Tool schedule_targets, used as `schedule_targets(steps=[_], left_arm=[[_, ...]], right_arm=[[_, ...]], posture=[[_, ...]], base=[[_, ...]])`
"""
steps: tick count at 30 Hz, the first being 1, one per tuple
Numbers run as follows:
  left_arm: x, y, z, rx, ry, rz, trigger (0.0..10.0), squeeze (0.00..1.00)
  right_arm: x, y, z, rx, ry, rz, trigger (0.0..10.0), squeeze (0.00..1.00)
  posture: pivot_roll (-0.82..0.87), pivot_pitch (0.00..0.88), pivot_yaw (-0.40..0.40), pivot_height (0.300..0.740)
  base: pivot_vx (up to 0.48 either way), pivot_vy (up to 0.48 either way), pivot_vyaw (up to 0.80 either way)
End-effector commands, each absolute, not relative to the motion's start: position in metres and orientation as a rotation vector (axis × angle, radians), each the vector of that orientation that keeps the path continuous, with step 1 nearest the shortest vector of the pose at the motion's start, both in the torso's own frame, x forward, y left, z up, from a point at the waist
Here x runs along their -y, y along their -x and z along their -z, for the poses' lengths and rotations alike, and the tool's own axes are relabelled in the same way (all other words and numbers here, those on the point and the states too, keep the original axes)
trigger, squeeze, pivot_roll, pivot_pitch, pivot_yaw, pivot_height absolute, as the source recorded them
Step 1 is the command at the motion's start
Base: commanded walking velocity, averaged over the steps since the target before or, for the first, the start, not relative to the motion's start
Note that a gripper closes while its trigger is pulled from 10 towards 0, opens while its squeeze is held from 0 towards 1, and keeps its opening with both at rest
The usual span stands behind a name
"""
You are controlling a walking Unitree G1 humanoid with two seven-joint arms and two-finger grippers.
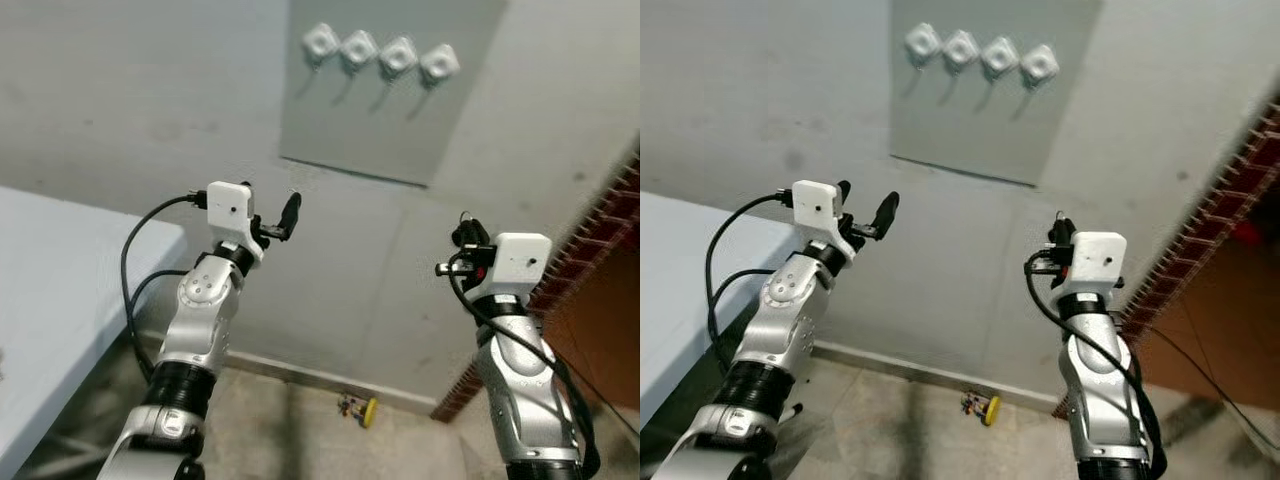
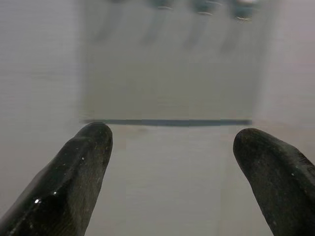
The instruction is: Hang keys on a hook
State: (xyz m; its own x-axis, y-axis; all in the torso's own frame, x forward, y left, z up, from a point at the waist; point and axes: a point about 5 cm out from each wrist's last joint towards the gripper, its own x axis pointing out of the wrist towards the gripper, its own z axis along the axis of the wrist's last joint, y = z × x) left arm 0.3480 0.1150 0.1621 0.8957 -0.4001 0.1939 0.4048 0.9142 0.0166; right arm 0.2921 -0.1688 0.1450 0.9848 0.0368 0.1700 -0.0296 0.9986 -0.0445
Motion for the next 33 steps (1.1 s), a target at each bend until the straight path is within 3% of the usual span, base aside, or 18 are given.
schedule_targets(steps=[1,9,33], left_arm=[[-0.104,-0.344,-0.163,0.189,0.031,0.475,10.0,0.0],[-0.103,-0.341,-0.163,0.172,0.069,0.488,10.0,0.0],[-0.116,-0.342,-0.164,0.108,0.159,0.409,10.0,0.0]], right_arm=[[0.166,-0.29,-0.152,0.2,0.075,-0.063,10.0,0.0],[0.155,-0.284,-0.149,0.193,0.072,-0.132,10.0,0.0],[0.154,-0.276,-0.144,0.162,0.048,-0.145,10.0,0.0]], posture=[[-0.1,0.0,-0.063,0.74],[-0.1,0.0,-0.057,0.74],[-0.1,0.0,-0.055,0.74]], base=[[0.0,0.0,0.0],[0.0,0.0,0.0],[0.0,0.0,0.0]])
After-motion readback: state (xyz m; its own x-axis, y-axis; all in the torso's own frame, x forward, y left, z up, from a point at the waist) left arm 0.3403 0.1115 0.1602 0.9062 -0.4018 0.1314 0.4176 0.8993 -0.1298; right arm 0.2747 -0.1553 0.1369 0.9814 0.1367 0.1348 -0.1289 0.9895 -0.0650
